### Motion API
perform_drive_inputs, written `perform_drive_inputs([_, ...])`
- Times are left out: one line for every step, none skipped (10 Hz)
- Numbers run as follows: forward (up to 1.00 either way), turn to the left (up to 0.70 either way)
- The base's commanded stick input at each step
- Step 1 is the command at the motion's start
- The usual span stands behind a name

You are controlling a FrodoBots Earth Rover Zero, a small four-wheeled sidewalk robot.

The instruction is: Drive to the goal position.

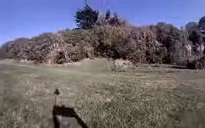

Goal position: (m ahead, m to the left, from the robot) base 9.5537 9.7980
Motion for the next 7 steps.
perform_drive_inputs([0.7, 0.0])
perform_drive_inputs([0.7, 0.0])
perform_drive_inputs([0.7, 0.0])
perform_drive_inputs([0.7, 0.0])
perform_drive_inputs([0.7, 0.0])
perform_drive_inputs([0.7, 0.0])
perform_drive_inputs([0.7, 0.0])
